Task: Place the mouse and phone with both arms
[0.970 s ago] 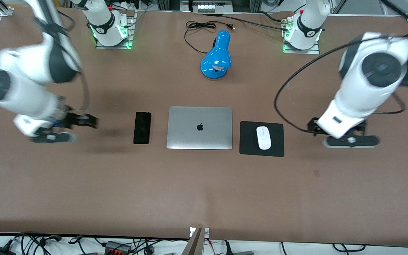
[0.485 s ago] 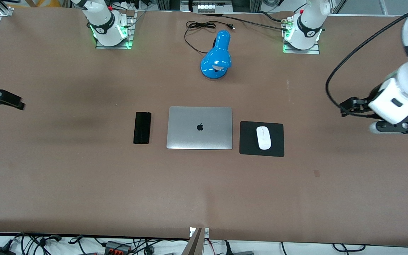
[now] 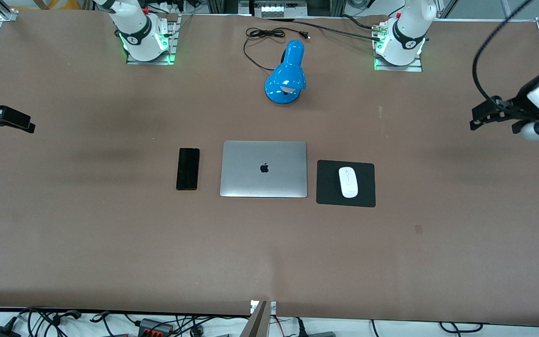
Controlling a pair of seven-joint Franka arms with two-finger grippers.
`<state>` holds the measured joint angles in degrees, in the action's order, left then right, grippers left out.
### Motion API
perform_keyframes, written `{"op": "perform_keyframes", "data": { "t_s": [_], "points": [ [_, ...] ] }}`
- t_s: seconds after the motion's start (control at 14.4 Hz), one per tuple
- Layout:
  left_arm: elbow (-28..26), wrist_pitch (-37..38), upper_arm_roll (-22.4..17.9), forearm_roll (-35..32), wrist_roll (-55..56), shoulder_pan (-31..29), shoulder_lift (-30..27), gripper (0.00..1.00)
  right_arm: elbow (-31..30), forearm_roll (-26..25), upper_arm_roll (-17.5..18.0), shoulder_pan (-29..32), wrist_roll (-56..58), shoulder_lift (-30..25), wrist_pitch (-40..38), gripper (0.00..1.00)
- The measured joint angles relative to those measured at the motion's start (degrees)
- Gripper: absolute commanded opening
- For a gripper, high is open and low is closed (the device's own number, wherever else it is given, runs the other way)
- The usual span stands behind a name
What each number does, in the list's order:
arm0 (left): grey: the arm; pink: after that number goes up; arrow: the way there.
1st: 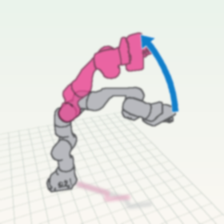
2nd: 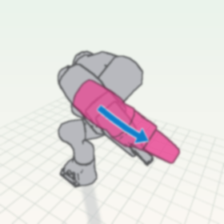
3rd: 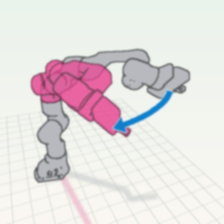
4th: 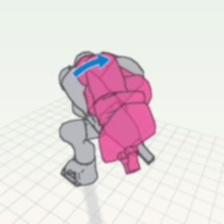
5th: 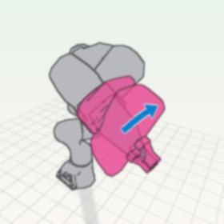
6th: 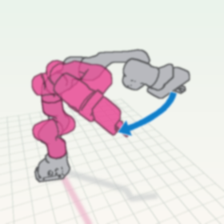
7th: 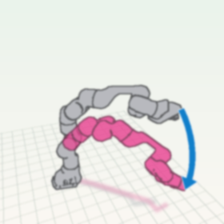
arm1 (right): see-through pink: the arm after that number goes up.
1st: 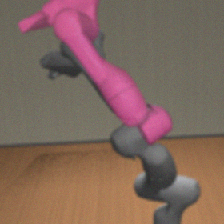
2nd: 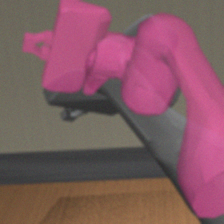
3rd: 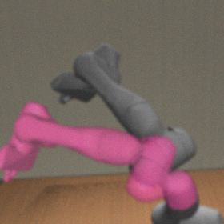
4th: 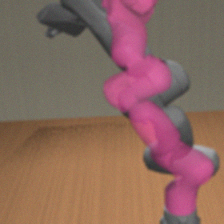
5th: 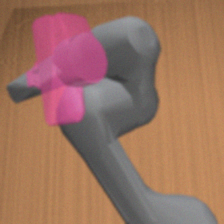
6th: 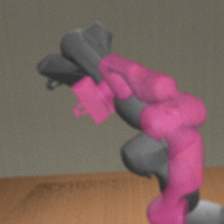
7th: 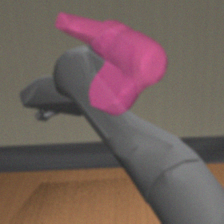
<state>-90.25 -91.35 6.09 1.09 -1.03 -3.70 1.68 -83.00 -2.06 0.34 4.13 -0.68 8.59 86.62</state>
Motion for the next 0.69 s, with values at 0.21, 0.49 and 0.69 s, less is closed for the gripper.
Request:
{"op": "perform_keyframes", "data": {
  "t_s": [0.21, 0.49, 0.69],
  "points": [
    [-3.9, -1.2, -1.8, 0.0, 0.0, 2.4, -2.6, 1.00, -1.1, -0.1, 0.0, 0.0, 1.9, -0.8, 1.0, 1.00],
    [-4.5, -1.3, -3.1, 0.0, -0.1, 2.9, -2.5, 1.00, -1.2, -0.1, 0.0, 0.0, 2.2, -1.0, 2.3, 1.00],
    [-4.5, -1.3, -3.0, -0.1, -0.1, 3.1, -2.5, 1.00, -1.4, -0.1, 0.0, 0.0, 2.2, -1.0, 2.7, 1.00]
  ]
}}
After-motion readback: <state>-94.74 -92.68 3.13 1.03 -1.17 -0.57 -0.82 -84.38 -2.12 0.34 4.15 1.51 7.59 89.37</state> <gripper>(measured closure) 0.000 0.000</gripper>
